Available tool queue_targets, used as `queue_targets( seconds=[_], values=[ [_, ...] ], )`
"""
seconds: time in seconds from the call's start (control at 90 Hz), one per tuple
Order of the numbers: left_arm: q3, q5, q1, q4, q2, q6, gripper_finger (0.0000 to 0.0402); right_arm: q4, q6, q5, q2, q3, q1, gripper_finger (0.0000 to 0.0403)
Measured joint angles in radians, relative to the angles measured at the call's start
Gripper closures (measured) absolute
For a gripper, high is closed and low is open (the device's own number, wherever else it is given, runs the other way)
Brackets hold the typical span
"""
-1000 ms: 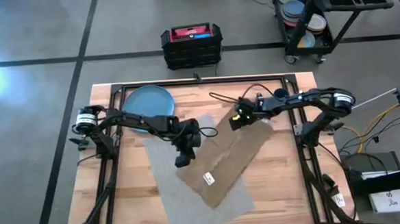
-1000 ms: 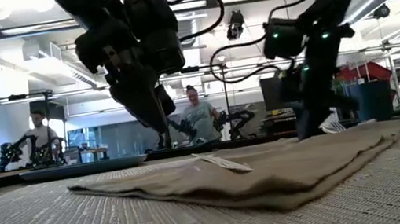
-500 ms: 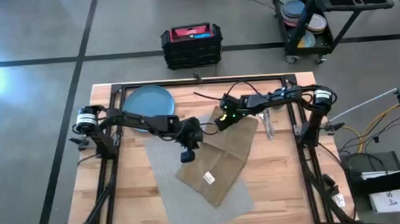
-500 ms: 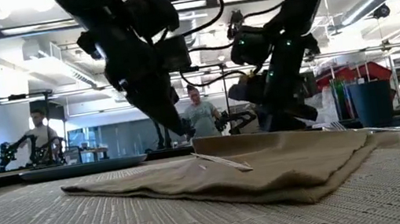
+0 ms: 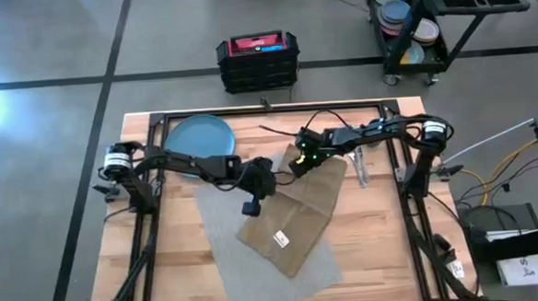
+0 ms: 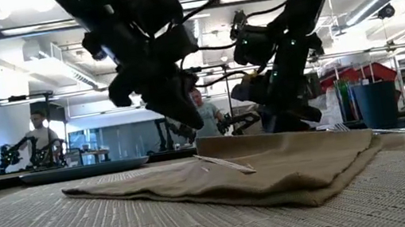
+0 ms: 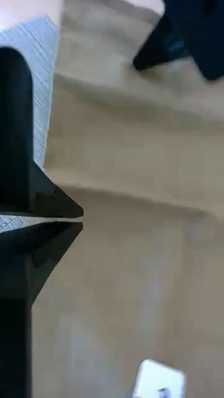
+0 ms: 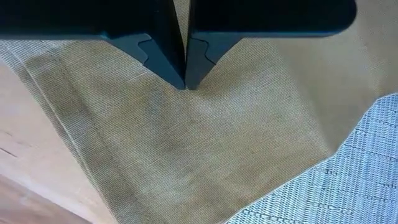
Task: Set table place
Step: Fold the brown table napkin
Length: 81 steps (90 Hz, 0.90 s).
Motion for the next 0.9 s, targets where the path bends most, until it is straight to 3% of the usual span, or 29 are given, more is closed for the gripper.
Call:
queue_targets(
  seconds=[0.344, 0.456, 0.644, 0.9],
  values=[
    [0.000, -0.036, 0.000, 0.008, 0.008, 0.065, 0.0212, 0.000, 0.000, -0.008, -0.001, 0.000, 0.000, 0.0403],
    [0.001, -0.071, 0.002, 0.030, 0.023, 0.079, 0.0177, 0.001, 0.000, -0.009, -0.001, 0.000, 0.000, 0.0403],
    [0.001, -0.071, 0.008, 0.044, 0.090, 0.100, 0.0191, 0.007, 0.000, -0.009, -0.001, 0.000, 0.007, 0.0403],
    [0.001, -0.100, 0.008, 0.089, 0.124, 0.097, 0.0277, 0.007, 0.000, -0.009, -0.002, 0.000, 0.019, 0.0403]
  ],
)
